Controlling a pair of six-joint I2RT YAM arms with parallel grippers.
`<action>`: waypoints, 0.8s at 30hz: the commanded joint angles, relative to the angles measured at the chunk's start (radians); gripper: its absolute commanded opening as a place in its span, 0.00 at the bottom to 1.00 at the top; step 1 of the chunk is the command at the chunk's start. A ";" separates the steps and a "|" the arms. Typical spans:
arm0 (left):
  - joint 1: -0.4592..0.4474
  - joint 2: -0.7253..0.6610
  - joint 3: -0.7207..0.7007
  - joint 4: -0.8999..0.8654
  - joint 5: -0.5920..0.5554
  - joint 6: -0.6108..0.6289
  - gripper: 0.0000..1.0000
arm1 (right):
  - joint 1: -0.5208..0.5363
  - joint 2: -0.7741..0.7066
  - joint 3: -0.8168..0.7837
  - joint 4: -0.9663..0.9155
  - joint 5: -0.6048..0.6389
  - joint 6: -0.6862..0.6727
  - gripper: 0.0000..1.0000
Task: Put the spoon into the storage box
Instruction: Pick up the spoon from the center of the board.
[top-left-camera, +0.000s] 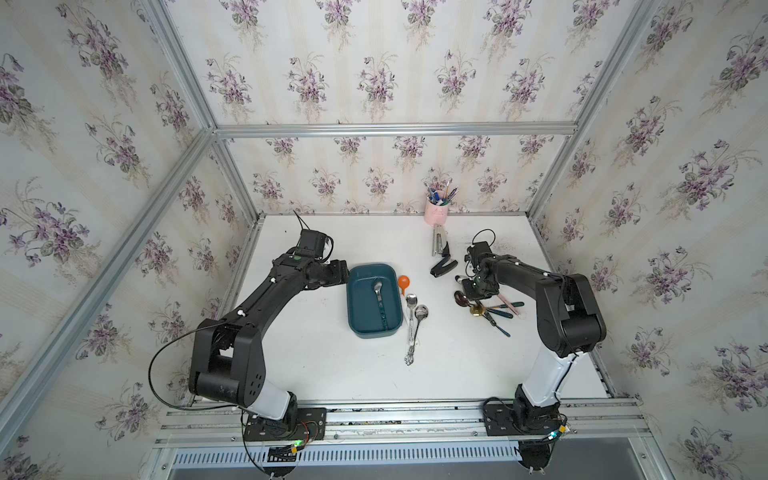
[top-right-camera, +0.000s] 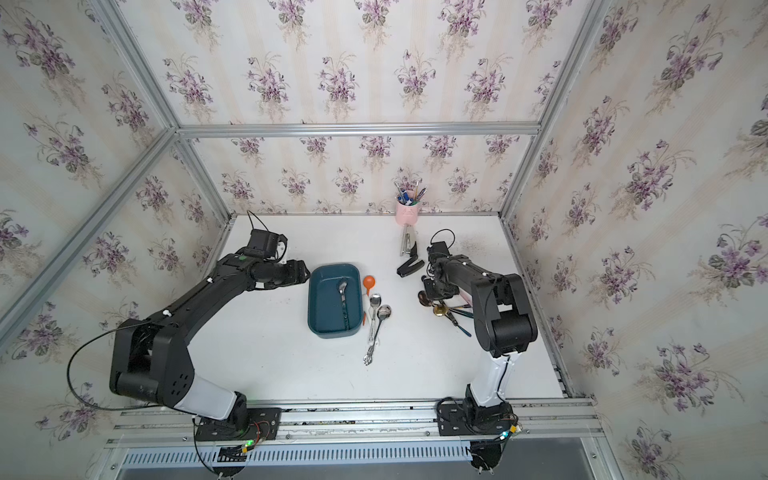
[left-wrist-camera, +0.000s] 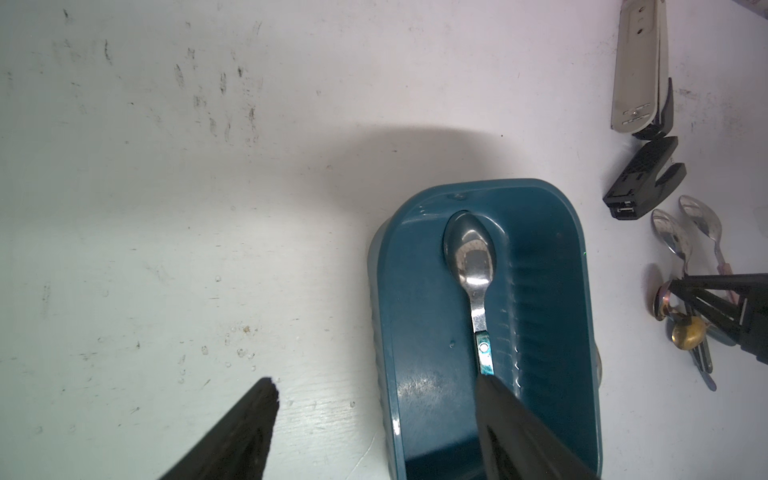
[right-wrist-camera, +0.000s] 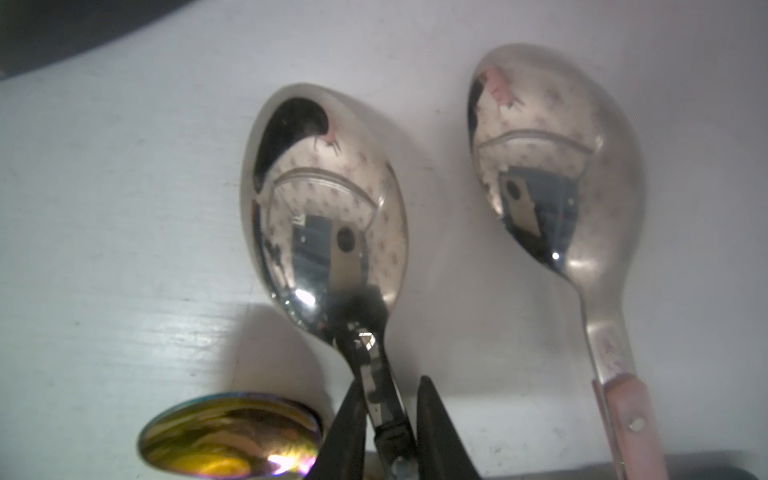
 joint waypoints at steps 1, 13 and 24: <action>0.001 0.002 0.008 0.002 -0.001 0.007 0.78 | 0.000 0.000 -0.014 -0.028 0.017 0.013 0.19; 0.000 -0.003 0.018 -0.011 -0.002 0.014 0.78 | 0.000 -0.036 -0.005 -0.028 0.071 0.015 0.07; -0.003 -0.002 0.025 -0.013 0.002 0.015 0.78 | 0.019 -0.132 0.036 -0.066 0.009 0.033 0.06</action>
